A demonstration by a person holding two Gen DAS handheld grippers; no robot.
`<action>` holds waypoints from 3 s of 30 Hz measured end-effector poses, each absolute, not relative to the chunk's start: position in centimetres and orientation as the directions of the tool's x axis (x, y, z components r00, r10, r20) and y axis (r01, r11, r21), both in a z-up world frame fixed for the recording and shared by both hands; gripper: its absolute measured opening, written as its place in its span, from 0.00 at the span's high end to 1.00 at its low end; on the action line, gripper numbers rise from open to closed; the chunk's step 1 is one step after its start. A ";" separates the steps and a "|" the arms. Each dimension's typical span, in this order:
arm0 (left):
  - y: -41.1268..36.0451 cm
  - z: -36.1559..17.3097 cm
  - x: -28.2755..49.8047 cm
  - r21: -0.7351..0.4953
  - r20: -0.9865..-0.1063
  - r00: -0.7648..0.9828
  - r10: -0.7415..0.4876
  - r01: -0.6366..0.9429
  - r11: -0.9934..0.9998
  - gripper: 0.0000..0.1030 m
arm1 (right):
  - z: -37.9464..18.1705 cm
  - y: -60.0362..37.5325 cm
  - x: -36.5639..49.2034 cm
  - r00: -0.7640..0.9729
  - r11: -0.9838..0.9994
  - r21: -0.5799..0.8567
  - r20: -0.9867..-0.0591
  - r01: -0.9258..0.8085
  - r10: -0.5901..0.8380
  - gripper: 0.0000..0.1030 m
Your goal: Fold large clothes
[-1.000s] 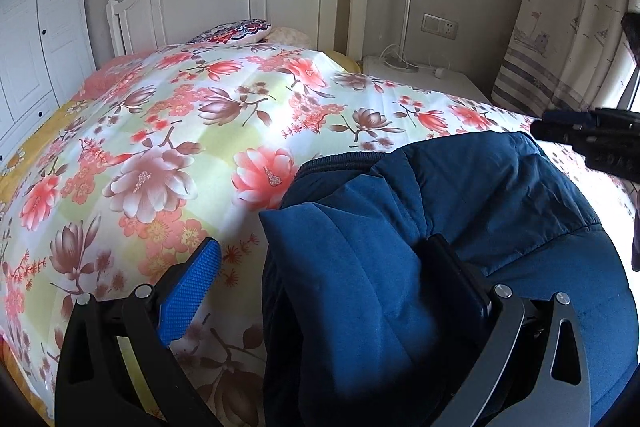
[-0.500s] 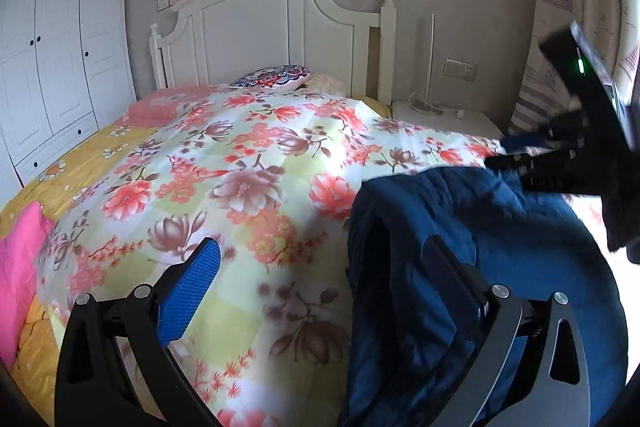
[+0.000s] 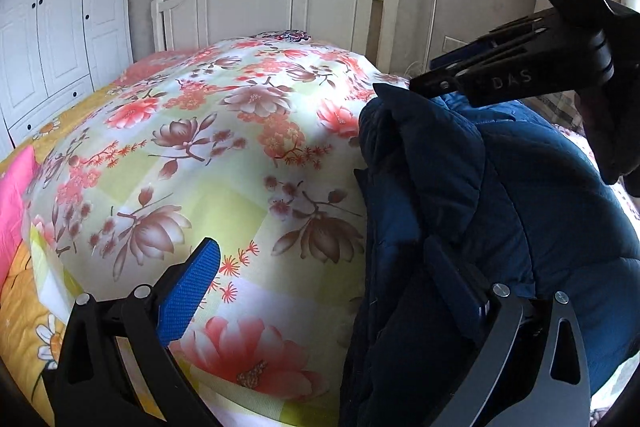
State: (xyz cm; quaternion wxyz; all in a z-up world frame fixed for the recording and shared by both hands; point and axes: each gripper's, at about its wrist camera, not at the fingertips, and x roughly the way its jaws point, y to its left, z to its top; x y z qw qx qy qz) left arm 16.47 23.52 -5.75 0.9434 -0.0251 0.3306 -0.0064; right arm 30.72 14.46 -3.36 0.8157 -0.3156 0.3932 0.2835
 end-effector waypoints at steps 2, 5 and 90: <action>23.5 -5.9 16.3 -0.054 -0.622 0.783 -0.026 -0.009 0.999 0.05 | -6.7 15.9 31.0 0.488 0.596 -0.328 -0.864 -0.733 0.124 0.63; 23.9 -6.3 16.3 -0.060 -0.635 0.772 -0.022 -0.021 0.998 0.05 | -7.3 16.7 31.5 0.464 0.593 -0.314 -0.878 -0.741 0.115 0.64; 6.6 -6.1 36.7 -0.767 -0.429 0.355 -0.831 0.343 0.543 0.41 | -2.5 -23.7 25.8 0.769 0.899 0.378 -0.499 -0.223 0.400 0.32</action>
